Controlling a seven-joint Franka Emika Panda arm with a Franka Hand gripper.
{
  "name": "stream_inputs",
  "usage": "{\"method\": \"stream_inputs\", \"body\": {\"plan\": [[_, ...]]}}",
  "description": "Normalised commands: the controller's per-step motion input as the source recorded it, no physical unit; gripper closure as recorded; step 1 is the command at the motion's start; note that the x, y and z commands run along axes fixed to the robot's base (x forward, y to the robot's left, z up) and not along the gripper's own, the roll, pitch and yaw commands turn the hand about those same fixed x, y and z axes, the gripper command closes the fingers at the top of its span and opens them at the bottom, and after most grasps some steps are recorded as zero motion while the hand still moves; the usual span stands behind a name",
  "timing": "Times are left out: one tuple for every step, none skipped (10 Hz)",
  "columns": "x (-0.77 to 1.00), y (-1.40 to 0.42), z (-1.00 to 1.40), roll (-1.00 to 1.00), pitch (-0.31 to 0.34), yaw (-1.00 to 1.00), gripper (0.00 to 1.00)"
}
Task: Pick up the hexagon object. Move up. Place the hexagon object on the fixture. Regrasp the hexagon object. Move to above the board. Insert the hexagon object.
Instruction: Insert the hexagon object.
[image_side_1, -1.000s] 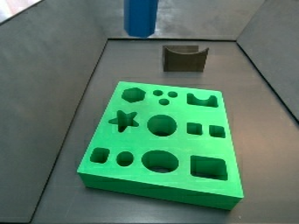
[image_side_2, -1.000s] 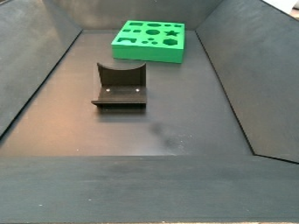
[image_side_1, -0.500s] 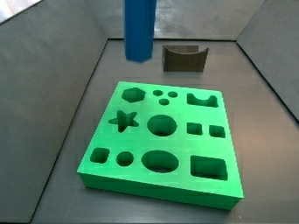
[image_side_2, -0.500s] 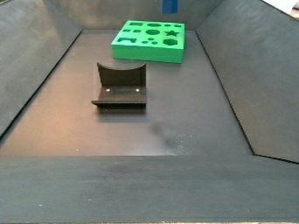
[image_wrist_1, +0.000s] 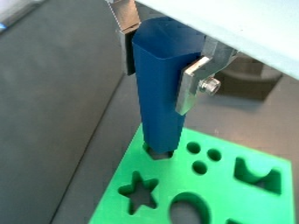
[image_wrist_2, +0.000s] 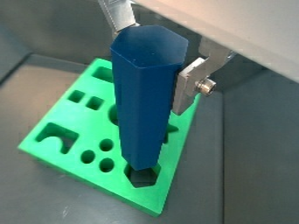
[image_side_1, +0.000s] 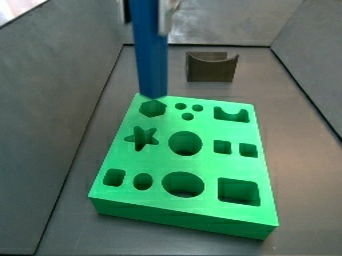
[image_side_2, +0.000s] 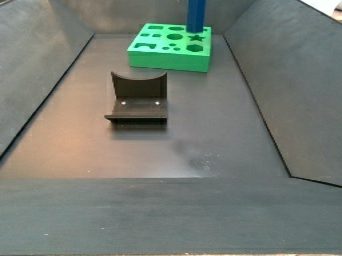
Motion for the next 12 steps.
{"method": "stream_inputs", "body": {"plan": [[-0.25, 0.10, -0.46, -0.11, -0.119, -0.63, 1.00], [-0.07, 0.03, -0.02, 0.00, -0.009, -0.23, 1.00], [0.09, 0.00, -0.05, 0.00, 0.000, 0.00, 1.00], [0.08, 0.00, -0.23, 0.00, 0.000, -0.08, 1.00], [0.11, 0.02, -0.29, 0.01, 0.000, -0.20, 1.00], [0.13, 0.03, -0.27, 0.00, 0.000, -0.20, 1.00], [0.14, 0.01, -0.05, -0.02, 0.000, -0.08, 1.00], [0.11, 0.03, -0.19, 0.00, 0.000, -0.01, 1.00], [0.07, 0.12, -0.24, 0.00, 0.001, -0.01, 1.00], [0.10, 0.10, -0.27, 0.01, 0.020, 0.00, 1.00], [0.04, 0.13, -0.31, 0.01, 0.011, 0.00, 1.00], [0.11, 0.03, -0.38, 0.01, 0.006, 0.00, 1.00]]}}
